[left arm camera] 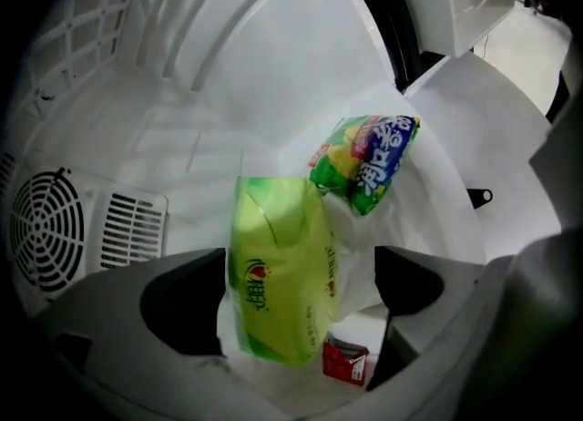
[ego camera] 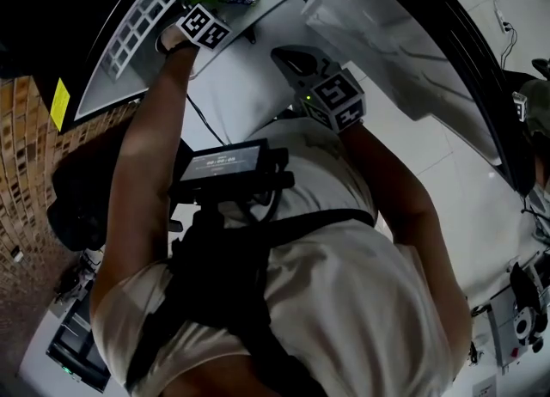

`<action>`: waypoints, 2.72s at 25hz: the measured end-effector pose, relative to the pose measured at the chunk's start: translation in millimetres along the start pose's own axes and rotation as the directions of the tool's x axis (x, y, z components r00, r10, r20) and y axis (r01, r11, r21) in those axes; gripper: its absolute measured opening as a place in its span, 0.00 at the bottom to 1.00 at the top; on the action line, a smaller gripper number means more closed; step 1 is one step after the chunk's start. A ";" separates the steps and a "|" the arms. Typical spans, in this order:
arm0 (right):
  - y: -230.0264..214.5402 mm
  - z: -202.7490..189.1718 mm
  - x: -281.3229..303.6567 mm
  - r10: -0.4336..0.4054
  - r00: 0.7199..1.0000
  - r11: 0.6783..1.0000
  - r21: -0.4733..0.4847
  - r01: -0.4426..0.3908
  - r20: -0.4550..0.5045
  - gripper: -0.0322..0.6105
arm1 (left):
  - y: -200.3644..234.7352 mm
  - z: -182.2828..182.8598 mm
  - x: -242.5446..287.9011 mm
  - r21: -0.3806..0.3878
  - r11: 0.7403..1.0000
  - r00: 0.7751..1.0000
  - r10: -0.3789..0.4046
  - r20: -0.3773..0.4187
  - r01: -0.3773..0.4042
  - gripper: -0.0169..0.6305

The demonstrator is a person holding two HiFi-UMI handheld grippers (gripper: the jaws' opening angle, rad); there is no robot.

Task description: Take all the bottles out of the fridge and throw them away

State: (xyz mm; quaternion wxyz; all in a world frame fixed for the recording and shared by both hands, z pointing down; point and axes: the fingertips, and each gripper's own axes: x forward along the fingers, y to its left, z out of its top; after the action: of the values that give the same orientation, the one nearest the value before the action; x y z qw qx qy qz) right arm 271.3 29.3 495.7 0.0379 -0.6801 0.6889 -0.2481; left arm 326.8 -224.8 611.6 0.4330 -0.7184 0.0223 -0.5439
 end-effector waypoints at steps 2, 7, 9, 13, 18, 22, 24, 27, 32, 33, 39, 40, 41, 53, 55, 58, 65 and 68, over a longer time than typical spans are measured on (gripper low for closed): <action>0.3 -2.0 -0.5 -0.002 1.000 1.000 0.000 0.002 -0.005 0.04 | 2.5 0.2 2.1 -0.011 1.000 1.000 -0.002 0.003 0.002 0.81; -1.2 -2.1 -1.0 -0.009 1.000 1.000 -0.008 0.009 -0.004 0.04 | -4.3 -3.3 0.8 0.053 0.999 1.000 -0.003 -0.010 0.004 0.41; -2.7 -1.4 -0.4 -0.010 1.000 1.000 0.007 0.010 0.009 0.04 | -1.5 -4.2 -4.9 0.071 0.997 0.999 0.035 -0.005 -0.034 0.21; -1.9 -3.7 2.5 0.000 1.000 1.000 0.016 0.000 0.012 0.04 | -0.5 -8.7 -15.2 0.051 0.997 0.998 0.060 -0.002 -0.060 0.18; 5.9 -3.6 4.4 0.030 1.000 1.000 -0.007 -0.030 0.000 0.04 | -2.4 -5.1 -43.0 -0.023 0.996 0.996 0.084 0.035 -0.083 0.18; 11.4 -3.8 7.8 0.056 0.998 0.998 -0.009 -0.056 0.003 0.04 | -0.2 -2.5 -71.5 -0.102 0.988 0.989 0.127 0.072 -0.120 0.18; 16.6 -3.7 8.2 0.068 0.998 0.998 -0.019 -0.068 -0.002 0.04 | 2.2 -2.1 -87.4 -0.123 0.982 0.984 0.155 0.091 -0.143 0.18; 24.6 -2.8 9.5 0.085 0.996 0.996 -0.037 -0.086 -0.015 0.04 | 4.9 -0.3 -109.5 -0.178 0.972 0.974 0.177 0.139 -0.152 0.18; 30.8 -2.0 15.0 0.113 0.994 0.992 -0.052 -0.113 -0.015 0.04 | 2.3 5.4 -148.1 -0.345 0.935 0.949 0.179 0.258 -0.082 0.18; 31.6 -1.8 15.7 0.118 0.993 0.991 -0.056 -0.119 -0.019 0.04 | -0.2 6.2 -155.3 -0.373 0.926 0.944 0.174 0.279 -0.060 0.18; 26.7 -4.0 18.5 0.128 0.992 0.991 -0.023 -0.128 -0.007 0.04 | -15.7 6.8 -194.8 -0.553 0.827 0.905 0.154 0.396 0.101 0.18; 25.5 -3.7 19.1 0.128 0.992 0.992 -0.014 -0.128 -0.006 0.04 | -16.6 7.8 -201.1 -0.583 0.801 0.893 0.156 0.423 0.137 0.18; 24.9 -2.7 20.0 0.128 0.992 0.992 -0.009 -0.128 -0.006 0.04 | -17.2 8.7 -207.2 -0.609 0.774 0.878 0.158 0.452 0.175 0.18; 40.4 3.3 38.2 0.186 0.981 0.982 -0.022 -0.188 -0.045 0.04 | -29.8 -27.7 -251.7 -0.770 0.391 0.677 0.374 0.634 0.505 0.18; 45.5 2.5 40.6 0.203 0.977 0.978 -0.035 -0.206 -0.063 0.04 | -32.6 -33.4 -259.3 -0.764 0.382 0.648 0.406 0.645 0.521 0.18; 52.4 0.9 43.7 0.226 0.970 0.972 -0.053 -0.231 -0.087 0.04 | -36.1 -42.1 -264.6 -0.779 0.358 0.645 0.437 0.627 0.515 0.18; 72.2 -2.8 60.8 0.288 0.950 0.952 -0.068 -0.298 -0.122 0.04 | -51.5 -69.3 -274.1 -0.800 0.399 0.670 0.444 0.596 0.448 0.18; 87.4 -9.7 69.3 0.332 0.930 0.935 -0.073 -0.346 -0.156 0.04 | -63.4 -95.2 -279.8 -0.821 0.396 0.695 0.448 0.563 0.410 0.18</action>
State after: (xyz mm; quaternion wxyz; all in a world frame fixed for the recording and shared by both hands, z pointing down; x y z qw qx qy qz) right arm 182.3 -38.3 489.6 -0.0024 -0.5326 0.8085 -0.2506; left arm 108.8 -101.4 442.6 -0.0590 -0.9807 0.1554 -0.1033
